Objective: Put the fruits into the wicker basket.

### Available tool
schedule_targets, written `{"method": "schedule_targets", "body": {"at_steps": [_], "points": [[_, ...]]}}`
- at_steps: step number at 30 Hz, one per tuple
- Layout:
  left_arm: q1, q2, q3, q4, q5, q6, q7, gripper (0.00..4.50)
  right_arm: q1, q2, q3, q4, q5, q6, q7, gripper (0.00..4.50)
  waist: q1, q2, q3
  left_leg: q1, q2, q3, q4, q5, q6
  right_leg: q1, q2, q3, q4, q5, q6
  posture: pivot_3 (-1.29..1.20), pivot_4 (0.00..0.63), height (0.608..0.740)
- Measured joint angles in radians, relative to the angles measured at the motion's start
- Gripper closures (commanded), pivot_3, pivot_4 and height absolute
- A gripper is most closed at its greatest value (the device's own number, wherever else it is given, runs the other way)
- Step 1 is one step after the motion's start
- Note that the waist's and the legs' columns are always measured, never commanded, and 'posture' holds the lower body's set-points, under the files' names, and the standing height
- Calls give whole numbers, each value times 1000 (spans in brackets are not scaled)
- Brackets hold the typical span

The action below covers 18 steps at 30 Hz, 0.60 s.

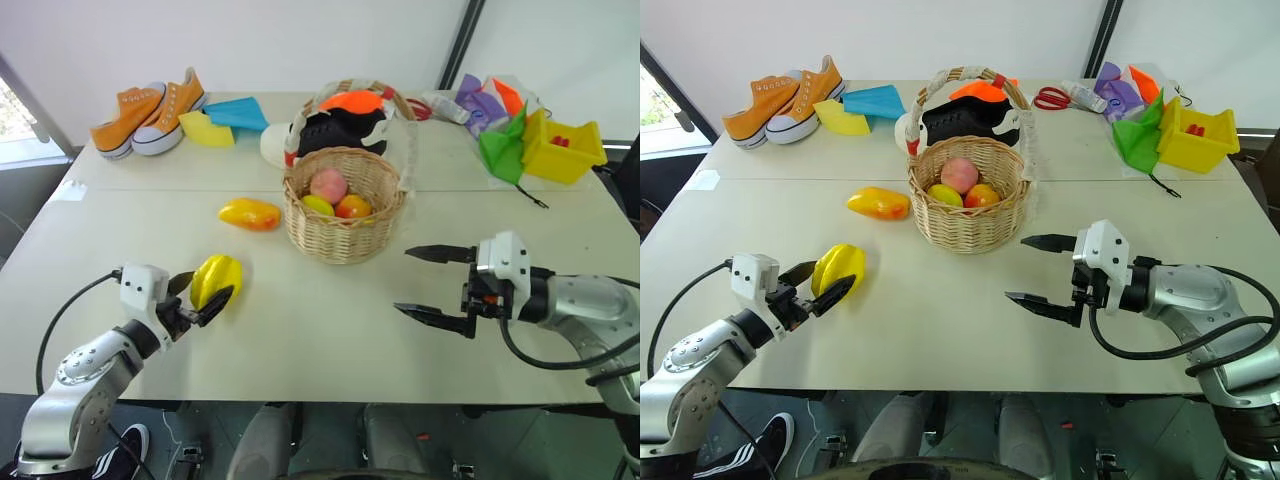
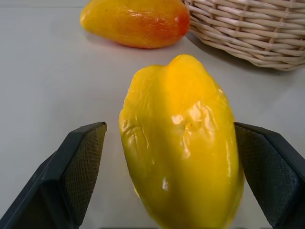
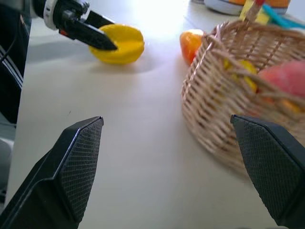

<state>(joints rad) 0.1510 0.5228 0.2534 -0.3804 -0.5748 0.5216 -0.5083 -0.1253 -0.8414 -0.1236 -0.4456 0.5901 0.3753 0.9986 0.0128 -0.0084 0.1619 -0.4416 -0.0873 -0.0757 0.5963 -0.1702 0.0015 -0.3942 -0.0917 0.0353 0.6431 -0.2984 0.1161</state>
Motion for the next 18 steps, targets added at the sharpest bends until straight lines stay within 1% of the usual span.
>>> {"method": "schedule_targets", "body": {"at_steps": [1,3,4,13,16,18], "points": [[-4,-3,-3,4,1,-3,-1,547,-6,2,0,1,-2,0,-3,0,0,0,0,0,0,0,0,0,0,0,0,0,0,0,0,0,150,740],[-10,-7,-4,5,3,-14,-4,1222,-11,9,2,7,-7,0,-3,0,0,0,0,0,0,0,0,0,0,0,0,0,0,0,0,0,150,740],[-12,-8,-4,6,5,-21,-7,1673,-11,9,4,11,-8,0,-3,0,0,0,0,0,0,0,0,0,0,0,0,0,0,0,0,0,150,740],[-35,-9,1,29,17,-42,-29,1673,-37,39,11,37,-29,0,-9,0,-1,0,0,0,0,0,0,0,0,0,0,0,1,0,0,0,150,740],[-25,4,61,14,-68,-37,-89,1673,-36,55,13,39,-39,-7,-22,0,-2,0,0,0,0,0,0,0,0,-1,0,0,1,0,0,0,150,740],[-40,45,118,-18,-155,-6,-124,1673,-35,66,15,39,-42,-10,-29,0,-1,0,0,0,0,0,0,0,0,-1,0,0,1,0,0,0,150,740]]}}
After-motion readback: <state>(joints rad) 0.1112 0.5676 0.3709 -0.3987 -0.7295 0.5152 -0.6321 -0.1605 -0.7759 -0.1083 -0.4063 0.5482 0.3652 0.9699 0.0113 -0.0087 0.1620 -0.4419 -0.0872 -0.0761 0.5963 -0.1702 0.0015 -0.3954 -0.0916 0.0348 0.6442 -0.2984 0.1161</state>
